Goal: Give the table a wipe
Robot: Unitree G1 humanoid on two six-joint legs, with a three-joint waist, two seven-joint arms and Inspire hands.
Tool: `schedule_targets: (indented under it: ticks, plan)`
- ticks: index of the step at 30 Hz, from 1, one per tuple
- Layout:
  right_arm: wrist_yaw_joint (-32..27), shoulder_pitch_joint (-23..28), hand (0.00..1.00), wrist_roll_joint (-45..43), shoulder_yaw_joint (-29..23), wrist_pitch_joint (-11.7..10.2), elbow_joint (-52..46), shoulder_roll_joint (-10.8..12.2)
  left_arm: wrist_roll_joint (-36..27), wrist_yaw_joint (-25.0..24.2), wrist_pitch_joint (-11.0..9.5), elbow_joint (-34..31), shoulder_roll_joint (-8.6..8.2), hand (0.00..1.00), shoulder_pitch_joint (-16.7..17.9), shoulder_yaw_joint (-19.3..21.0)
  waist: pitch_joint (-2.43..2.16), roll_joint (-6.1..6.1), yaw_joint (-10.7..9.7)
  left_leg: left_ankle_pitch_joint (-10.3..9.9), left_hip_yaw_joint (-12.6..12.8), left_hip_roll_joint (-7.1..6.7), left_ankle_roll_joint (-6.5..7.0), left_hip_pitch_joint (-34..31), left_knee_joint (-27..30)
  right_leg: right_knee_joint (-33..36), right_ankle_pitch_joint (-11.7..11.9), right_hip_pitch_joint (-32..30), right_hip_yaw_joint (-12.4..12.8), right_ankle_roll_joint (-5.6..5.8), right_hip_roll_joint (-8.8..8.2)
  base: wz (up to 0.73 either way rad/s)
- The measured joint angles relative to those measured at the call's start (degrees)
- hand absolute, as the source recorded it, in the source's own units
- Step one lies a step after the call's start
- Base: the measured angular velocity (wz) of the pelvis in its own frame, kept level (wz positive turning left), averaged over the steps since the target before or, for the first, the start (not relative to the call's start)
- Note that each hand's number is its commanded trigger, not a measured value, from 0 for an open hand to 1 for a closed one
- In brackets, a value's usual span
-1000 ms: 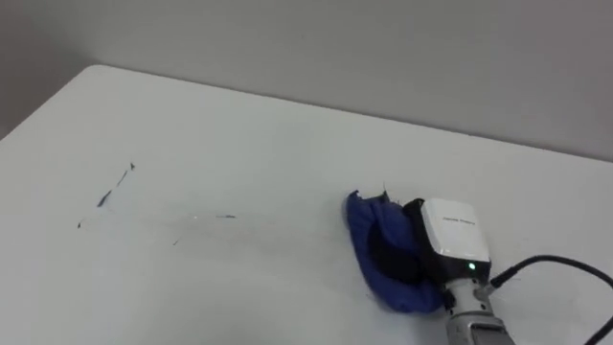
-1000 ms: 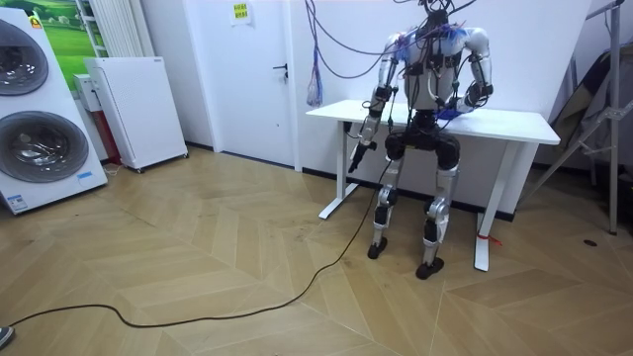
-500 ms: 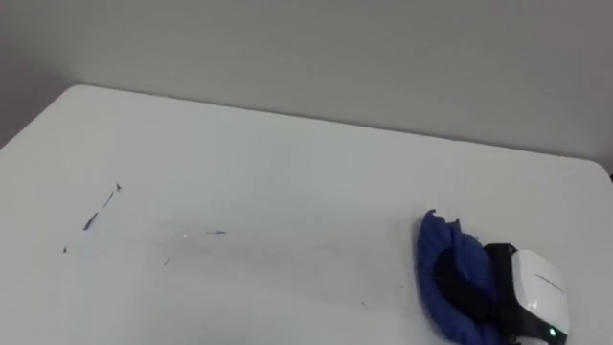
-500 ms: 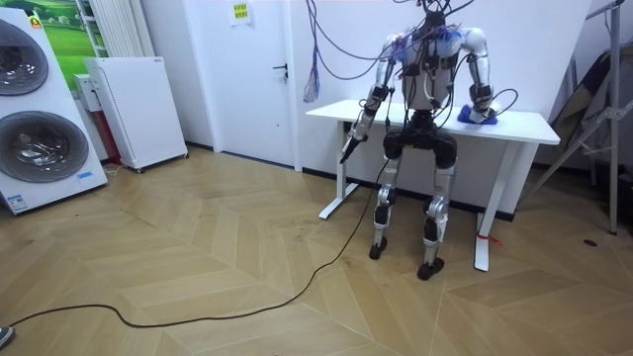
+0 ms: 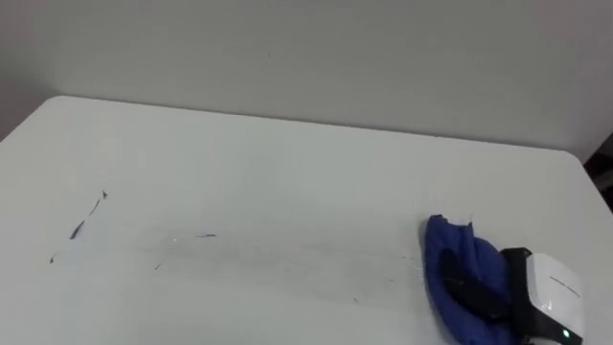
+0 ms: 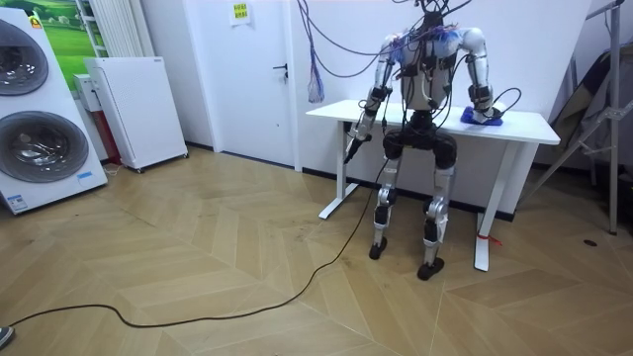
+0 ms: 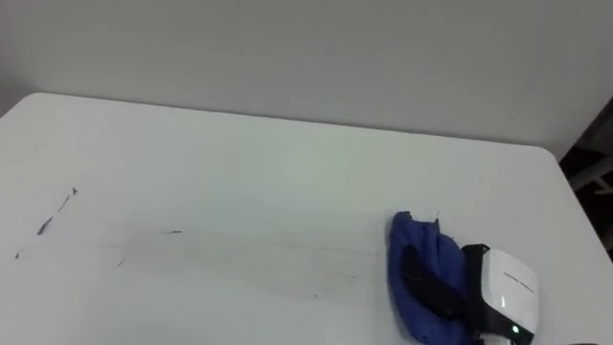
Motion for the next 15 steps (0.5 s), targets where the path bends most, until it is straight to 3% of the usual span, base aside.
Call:
schedule_targets:
  ticks: [11,15]
  plan:
    - [2.11,-0.16,0.0,-1.05,0.37,-0.47,-8.86,-0.44,-3.76,-0.03,-4.1,0.86,0.02,0.0,-3.34,-1.33,1.1,-1.01,-0.2,0.07,0.93,0.06,-0.05,-1.01,-0.83,0.1,0.0,-2.76,2.68,0.01,0.34,-0.15]
    - [2.27,-2.89,0.0,-0.04,-0.3,-1.16,-10.46,-1.92,-6.14,-0.16,-4.99,0.85,0.04,0.0,-5.56,-1.2,1.3,-1.45,-0.25,0.07,0.9,0.05,-0.04,-1.16,-0.95,0.08,-0.01,-2.91,2.62,0.01,0.35,0.0]
